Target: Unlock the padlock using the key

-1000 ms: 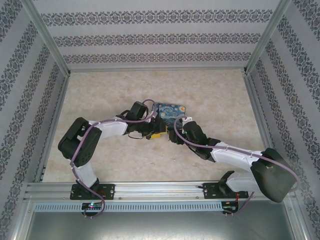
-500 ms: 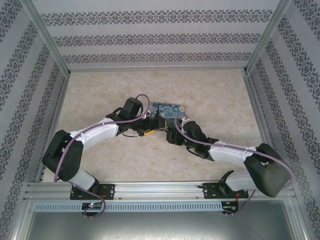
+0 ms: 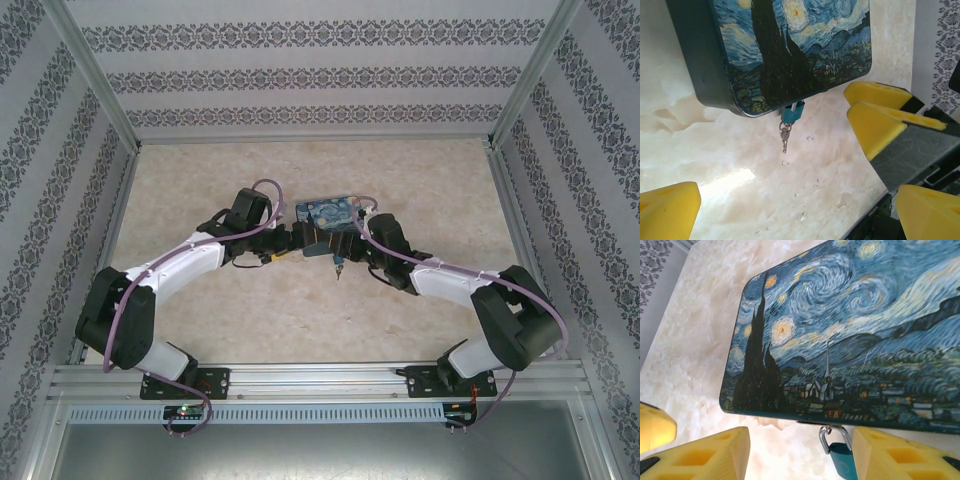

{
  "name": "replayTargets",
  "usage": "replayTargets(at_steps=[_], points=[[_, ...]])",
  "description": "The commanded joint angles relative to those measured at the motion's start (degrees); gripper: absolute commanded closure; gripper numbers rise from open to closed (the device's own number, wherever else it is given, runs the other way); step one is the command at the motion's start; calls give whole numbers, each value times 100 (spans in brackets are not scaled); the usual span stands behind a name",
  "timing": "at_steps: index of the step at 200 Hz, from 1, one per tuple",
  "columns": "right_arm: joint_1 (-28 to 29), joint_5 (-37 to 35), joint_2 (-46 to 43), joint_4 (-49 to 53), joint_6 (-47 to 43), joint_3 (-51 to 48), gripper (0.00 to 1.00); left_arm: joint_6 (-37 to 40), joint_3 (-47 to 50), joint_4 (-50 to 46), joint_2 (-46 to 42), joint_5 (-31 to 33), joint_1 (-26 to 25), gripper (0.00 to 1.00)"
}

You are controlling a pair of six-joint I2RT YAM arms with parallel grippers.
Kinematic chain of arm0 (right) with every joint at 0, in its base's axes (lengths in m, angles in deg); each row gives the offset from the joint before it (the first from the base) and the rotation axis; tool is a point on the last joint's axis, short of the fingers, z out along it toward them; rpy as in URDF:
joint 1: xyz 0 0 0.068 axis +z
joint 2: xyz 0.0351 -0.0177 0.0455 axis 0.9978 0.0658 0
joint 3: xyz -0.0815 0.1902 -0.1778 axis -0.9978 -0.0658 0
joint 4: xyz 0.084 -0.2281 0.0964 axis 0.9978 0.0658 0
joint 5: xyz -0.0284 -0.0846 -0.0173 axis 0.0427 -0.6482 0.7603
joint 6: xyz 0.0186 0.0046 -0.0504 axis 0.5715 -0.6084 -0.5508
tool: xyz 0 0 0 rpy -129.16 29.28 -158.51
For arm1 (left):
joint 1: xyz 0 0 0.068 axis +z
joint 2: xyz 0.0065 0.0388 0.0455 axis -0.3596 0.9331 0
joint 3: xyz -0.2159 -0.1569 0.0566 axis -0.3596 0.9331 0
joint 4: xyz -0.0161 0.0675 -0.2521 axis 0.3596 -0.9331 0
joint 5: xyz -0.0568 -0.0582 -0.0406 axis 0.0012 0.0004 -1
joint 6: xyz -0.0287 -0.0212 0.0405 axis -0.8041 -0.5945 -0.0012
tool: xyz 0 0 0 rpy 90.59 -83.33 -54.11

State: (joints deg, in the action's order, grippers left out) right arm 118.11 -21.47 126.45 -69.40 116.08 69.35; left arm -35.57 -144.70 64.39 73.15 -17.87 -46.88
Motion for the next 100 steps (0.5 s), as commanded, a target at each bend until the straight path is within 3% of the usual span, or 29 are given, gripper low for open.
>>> replayTargets(at_steps=[1,52,100], points=[[-30,145,-208,-205,-66,-402,44,222,-282,-180,67,154,150,0],[-138,268,17,-409,-345,-708,49,466,-504,-171,346,205,191,0],[-147,325,476,-590,-483,-595,52,787,-675,-397,336,686,195,0]])
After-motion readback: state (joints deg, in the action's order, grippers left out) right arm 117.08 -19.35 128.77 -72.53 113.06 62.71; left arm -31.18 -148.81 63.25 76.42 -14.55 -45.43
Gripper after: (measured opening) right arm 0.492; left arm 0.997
